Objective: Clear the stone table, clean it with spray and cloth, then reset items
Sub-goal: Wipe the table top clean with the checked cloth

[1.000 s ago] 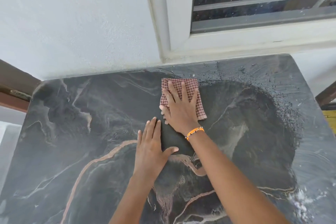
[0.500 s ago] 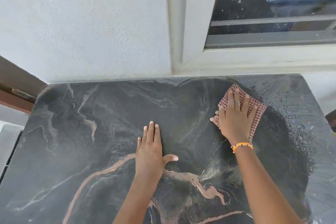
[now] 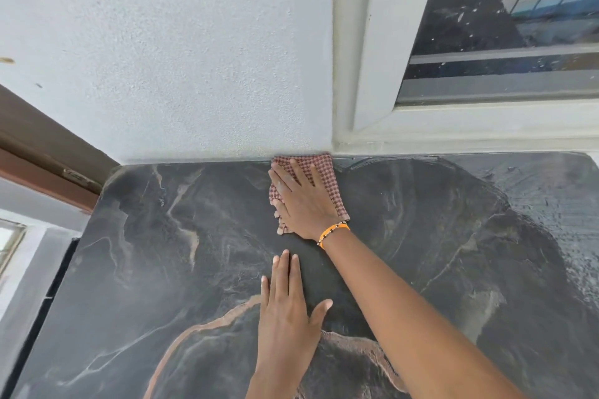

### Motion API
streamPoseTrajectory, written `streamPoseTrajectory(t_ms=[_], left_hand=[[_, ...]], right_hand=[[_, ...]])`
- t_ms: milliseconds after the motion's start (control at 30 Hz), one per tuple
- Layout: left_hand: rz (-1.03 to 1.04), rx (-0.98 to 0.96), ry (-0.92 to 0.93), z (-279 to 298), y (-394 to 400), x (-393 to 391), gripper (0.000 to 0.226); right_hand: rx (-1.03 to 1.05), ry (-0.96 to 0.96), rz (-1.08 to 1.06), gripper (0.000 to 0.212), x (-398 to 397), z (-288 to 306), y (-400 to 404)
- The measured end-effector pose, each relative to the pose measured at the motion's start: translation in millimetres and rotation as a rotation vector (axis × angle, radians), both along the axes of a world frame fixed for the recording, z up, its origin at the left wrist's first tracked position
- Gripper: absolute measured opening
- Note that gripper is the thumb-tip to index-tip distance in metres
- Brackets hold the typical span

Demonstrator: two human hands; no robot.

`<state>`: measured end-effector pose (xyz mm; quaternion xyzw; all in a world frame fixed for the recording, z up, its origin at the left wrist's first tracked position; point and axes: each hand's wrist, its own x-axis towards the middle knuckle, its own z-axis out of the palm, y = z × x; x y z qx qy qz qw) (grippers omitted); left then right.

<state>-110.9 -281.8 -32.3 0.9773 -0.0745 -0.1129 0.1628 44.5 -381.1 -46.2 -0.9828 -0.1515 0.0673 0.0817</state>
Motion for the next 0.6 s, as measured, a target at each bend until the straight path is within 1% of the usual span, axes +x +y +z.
streamPoseTrajectory(t_ms=[67,167,300,367,500,600], left_hand=[[-0.045,0.008,0.005,1,-2,2,0.084],[-0.099,0.009,0.037,3,-9,7,0.093],[-0.082,0.008,0.072,6,-16,10,0.106],[-0.069,0.020,0.075,6,-17,10,0.107],[-0.062,0.034,0.081,6,-18,11,0.108],[-0.049,0.035,0.086,6,-19,11,0.107]], right_hand=[[0.021,-0.004,-0.018,0.057,1,-1,-1],[0.044,-0.014,-0.092,0.056,-7,-1,-17],[0.026,-0.037,-0.241,0.057,-28,-8,-72],[0.023,-0.054,-0.350,0.057,-40,-10,-106],[0.022,-0.074,-0.638,0.055,-63,-9,-165],[0.030,-0.043,-0.824,0.056,-77,-8,-175]])
